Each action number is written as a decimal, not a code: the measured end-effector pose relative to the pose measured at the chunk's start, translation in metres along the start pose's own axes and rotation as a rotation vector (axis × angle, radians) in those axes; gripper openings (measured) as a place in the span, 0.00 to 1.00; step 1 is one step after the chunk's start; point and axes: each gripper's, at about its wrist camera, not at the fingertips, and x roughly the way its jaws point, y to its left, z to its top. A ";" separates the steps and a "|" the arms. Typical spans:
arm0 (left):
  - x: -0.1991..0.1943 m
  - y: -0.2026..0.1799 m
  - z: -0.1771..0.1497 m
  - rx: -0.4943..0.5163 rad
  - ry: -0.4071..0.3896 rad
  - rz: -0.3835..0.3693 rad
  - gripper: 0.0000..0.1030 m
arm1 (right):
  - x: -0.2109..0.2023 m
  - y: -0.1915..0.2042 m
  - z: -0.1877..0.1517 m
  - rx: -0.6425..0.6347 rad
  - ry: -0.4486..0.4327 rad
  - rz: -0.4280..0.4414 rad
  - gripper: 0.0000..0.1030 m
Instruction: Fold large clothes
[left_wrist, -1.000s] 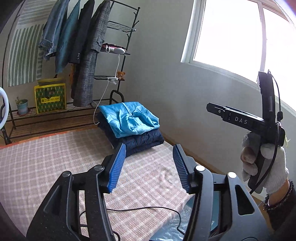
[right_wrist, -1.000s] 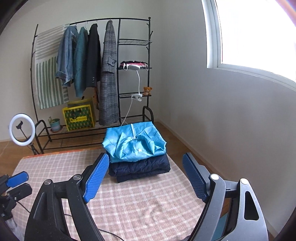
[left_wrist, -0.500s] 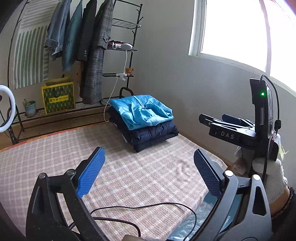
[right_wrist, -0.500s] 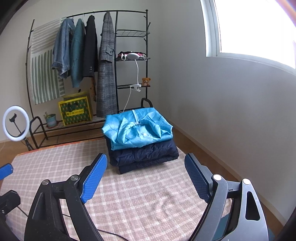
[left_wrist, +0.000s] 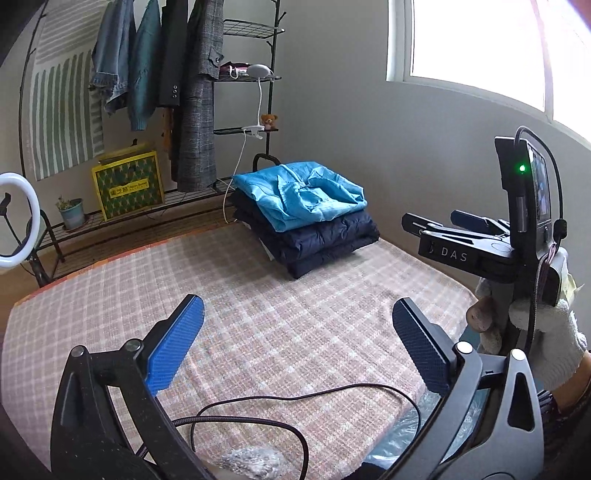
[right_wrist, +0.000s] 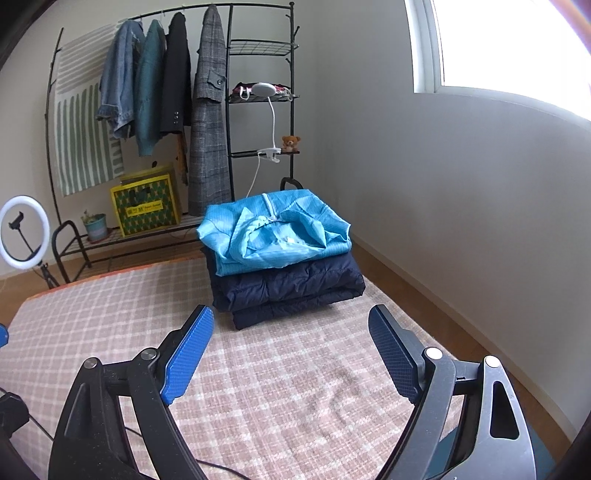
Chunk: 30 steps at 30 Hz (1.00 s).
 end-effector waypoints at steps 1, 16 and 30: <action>0.002 0.000 -0.001 0.004 0.014 0.004 1.00 | 0.001 0.001 -0.001 -0.008 0.000 -0.002 0.84; 0.000 0.011 -0.004 -0.033 0.034 -0.004 1.00 | 0.007 0.006 0.002 0.014 0.010 0.010 0.84; -0.001 0.011 -0.004 -0.034 0.033 -0.008 1.00 | 0.008 0.008 0.003 0.010 0.007 0.010 0.84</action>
